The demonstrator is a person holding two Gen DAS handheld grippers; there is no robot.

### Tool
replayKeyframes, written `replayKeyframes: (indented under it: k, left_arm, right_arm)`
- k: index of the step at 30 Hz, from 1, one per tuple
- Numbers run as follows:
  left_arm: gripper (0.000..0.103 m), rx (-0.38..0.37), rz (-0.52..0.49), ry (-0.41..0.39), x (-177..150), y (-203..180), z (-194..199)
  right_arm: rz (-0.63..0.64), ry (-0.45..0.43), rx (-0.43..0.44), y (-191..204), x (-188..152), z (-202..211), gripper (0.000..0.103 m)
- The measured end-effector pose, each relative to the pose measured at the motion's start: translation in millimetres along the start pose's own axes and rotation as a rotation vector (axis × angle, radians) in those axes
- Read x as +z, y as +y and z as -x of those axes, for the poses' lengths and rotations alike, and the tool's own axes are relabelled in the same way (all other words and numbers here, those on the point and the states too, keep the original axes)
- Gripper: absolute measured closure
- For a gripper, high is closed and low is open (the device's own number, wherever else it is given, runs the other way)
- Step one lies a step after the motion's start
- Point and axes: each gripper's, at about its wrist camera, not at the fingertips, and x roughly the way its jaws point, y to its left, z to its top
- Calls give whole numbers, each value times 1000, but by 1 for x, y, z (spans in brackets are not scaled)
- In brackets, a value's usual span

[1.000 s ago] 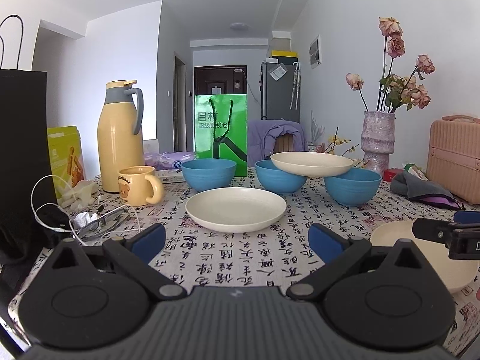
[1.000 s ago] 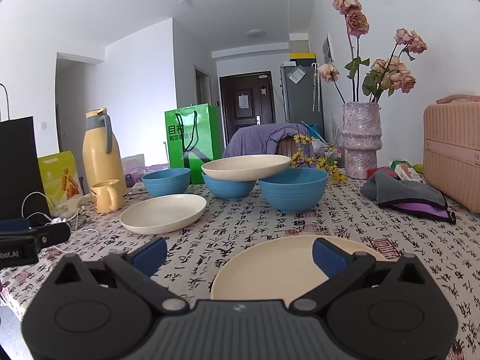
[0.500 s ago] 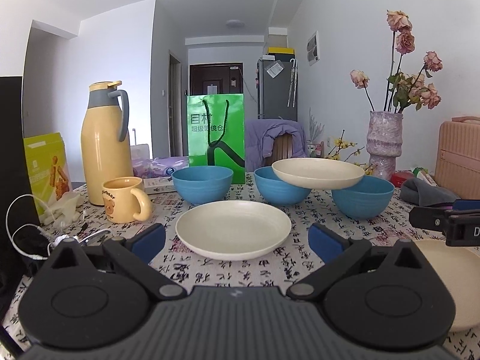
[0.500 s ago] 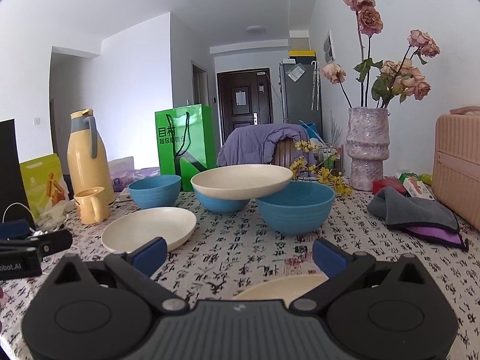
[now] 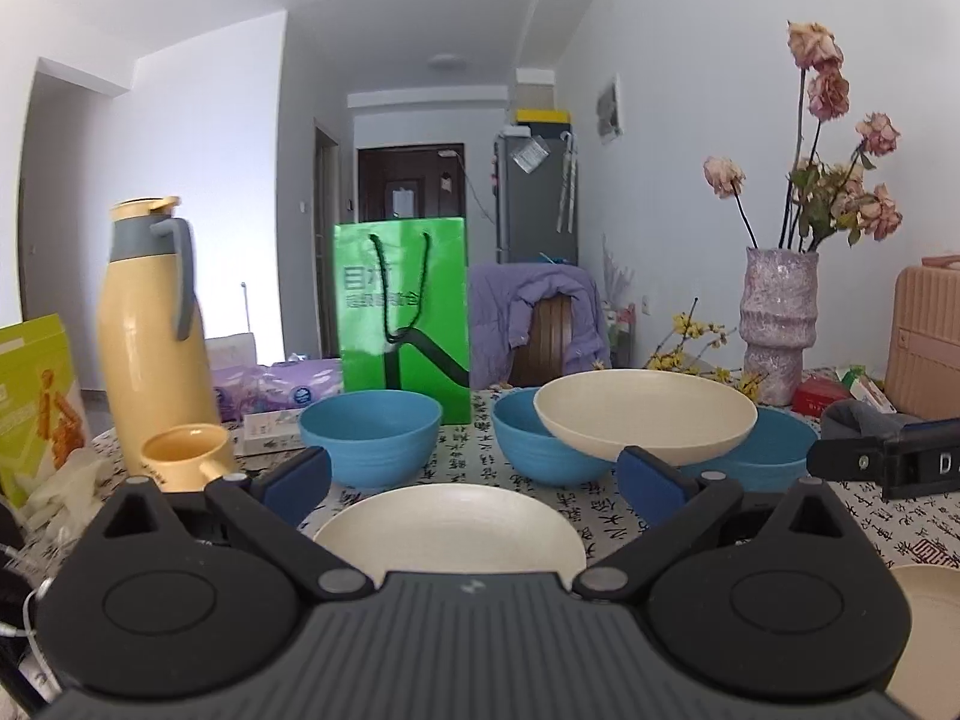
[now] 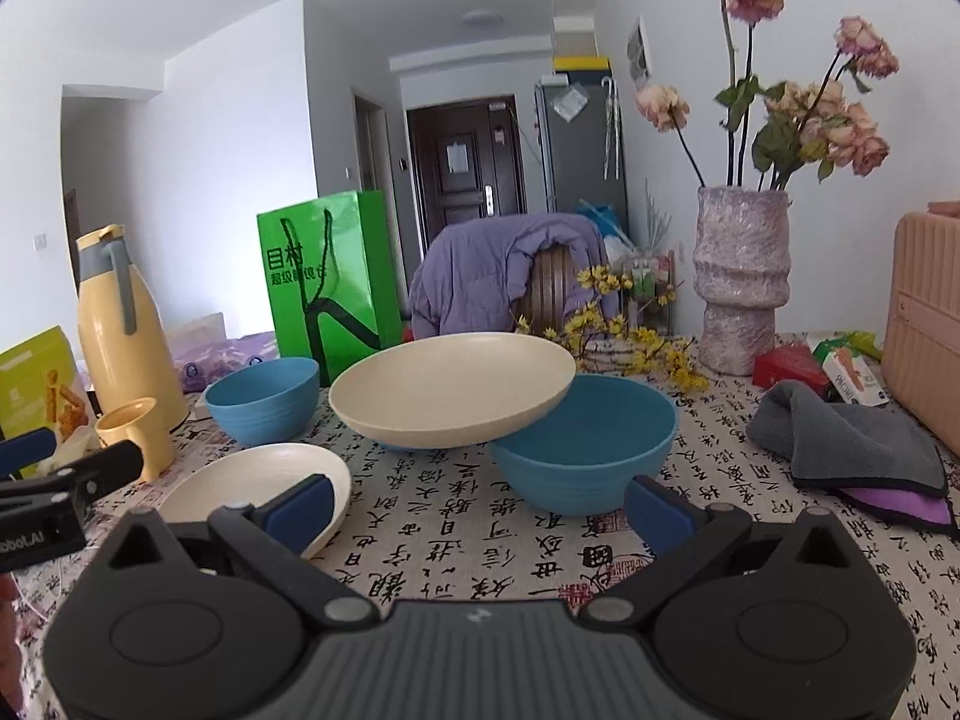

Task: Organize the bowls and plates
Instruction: 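Grasp the cream plate rim with both grippers and lift it off the bowl, then carry the held plate over the placed cream plate and lower it on top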

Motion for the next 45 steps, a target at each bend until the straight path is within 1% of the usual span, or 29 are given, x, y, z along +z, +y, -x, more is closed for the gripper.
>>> replayKeyframes:
  k: [2,4,8,10,11,12,13,14,15,16,17,18,19,21,22,23,24,25,26,27,28,29,31,33,35,38,42,45]
  left_arm:
    - [0,-15,-4,20,7,-2,-16]
    - [0,-51,15,38,14,-3,-33]
    - [1,-110,61,96,27,-3,-78]
    - [7,-120,86,126,32,-2,-102]
    - [14,-122,100,146,33,-1,-115]
    - [19,-126,113,164,34,-1,-126]
    - [23,-125,125,186,36,-1,-139]
    - [29,-123,131,214,36,-1,-150]
    - [31,-128,133,234,36,0,-160]
    - [33,-134,137,238,35,0,-168]
    - [37,-133,147,236,33,2,-175]
    - [41,-137,161,237,32,3,-181]
    - [42,-154,176,243,31,3,-187]
    - [49,-178,196,273,29,3,-197]
    - [50,-184,196,287,28,2,-200]
    - [56,-190,198,295,27,1,-203]
    - [64,-202,201,298,26,0,-205]
    - [69,-209,202,301,25,-1,-207]
    - [74,-209,207,302,24,-2,-209]
    - [80,-212,212,299,22,-2,-211]
    - [83,-215,215,296,21,-3,-212]
    - [89,-221,213,292,21,-4,-212]
    - [89,-205,200,280,22,-8,-211]
    - [89,-202,210,283,22,-7,-212]
    - [90,-193,224,292,23,-5,-212]
    - [90,-182,243,289,26,0,-203]
    - [90,-167,249,254,33,4,-178]
    - [90,-141,268,232,31,9,-144]
  right_arm:
    - [-19,15,19,-3,11,-9,0]
    - [-35,26,48,-7,23,-16,0]
    - [-76,98,91,-20,48,-44,0]
    - [-88,127,91,-26,57,-64,0]
    - [-92,131,87,-29,60,-74,0]
    - [-93,129,83,-32,62,-83,0]
    - [-95,125,78,-35,63,-92,0]
    - [-100,121,77,-37,63,-99,0]
    - [-104,113,81,-39,64,-106,1]
    - [-101,101,85,-39,64,-112,2]
    - [-89,99,68,-39,64,-120,7]
    - [-72,102,40,-38,64,-126,8]
    - [-48,101,18,-37,65,-133,11]
    - [-29,102,-20,-39,66,-145,15]
    - [-32,108,-27,-41,67,-150,17]
    - [-34,107,-31,-44,67,-155,18]
    - [-33,111,-36,-47,67,-160,20]
    - [-38,121,-38,-49,67,-166,27]
    - [-53,136,-30,-52,65,-170,38]
    - [-68,154,-18,-54,64,-175,46]
    - [-76,177,-10,-55,62,-181,60]
    - [-82,193,-8,-55,60,-185,70]
    - [-87,187,3,-55,57,-189,72]
    - [-99,181,0,-55,56,-190,74]
    - [-104,168,-3,-56,58,-189,82]
    - [-117,164,22,-56,61,-182,85]
    - [-99,140,40,-48,64,-163,85]
    - [-100,129,81,-43,68,-143,86]
